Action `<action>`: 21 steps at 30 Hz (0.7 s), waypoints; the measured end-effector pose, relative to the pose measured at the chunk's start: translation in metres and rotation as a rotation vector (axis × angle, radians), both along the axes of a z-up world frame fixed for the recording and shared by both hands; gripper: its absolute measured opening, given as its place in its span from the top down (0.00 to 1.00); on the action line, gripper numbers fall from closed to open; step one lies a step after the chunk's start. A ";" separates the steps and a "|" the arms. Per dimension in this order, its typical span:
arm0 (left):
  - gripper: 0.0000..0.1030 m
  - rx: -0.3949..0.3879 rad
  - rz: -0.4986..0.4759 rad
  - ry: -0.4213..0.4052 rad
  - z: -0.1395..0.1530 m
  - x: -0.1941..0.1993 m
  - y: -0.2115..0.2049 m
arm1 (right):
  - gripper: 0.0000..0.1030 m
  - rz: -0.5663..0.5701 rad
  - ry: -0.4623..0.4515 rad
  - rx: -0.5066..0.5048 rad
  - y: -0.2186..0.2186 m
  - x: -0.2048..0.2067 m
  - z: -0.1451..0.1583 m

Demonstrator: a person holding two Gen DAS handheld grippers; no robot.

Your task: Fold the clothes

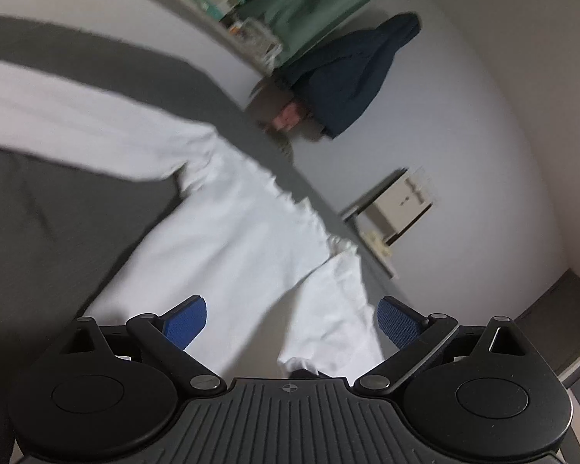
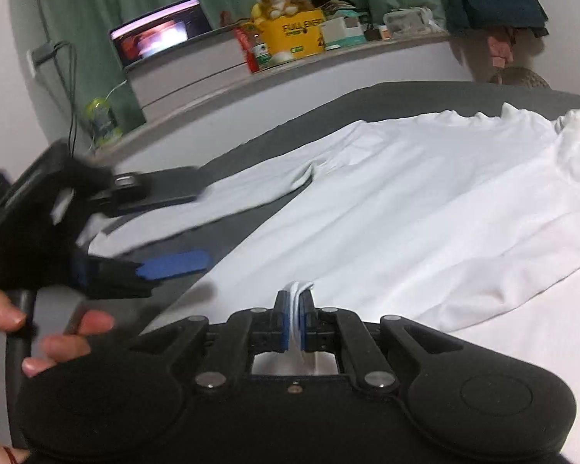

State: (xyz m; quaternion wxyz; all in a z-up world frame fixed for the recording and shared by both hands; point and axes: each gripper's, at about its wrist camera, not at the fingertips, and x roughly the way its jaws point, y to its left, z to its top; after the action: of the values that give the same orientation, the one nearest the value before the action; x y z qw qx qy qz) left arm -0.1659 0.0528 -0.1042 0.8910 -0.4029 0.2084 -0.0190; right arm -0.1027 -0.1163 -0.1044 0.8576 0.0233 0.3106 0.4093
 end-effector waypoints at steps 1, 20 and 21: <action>0.05 -0.005 0.007 0.012 -0.003 0.002 0.000 | 0.95 0.008 -0.021 -0.008 0.002 -0.009 0.000; 0.12 0.177 -0.173 0.240 -0.005 0.030 -0.011 | 0.62 0.135 -0.255 -0.271 -0.033 -0.058 -0.011; 0.15 0.173 -0.182 0.257 -0.006 0.032 -0.012 | 0.63 0.151 -0.280 -0.287 -0.032 -0.060 -0.012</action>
State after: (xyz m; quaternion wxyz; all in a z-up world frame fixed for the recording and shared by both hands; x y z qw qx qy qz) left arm -0.1341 0.0403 -0.1098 0.8828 -0.3036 0.3571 -0.0300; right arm -0.1630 -0.1479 -0.1167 0.8537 -0.1796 0.2444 0.4233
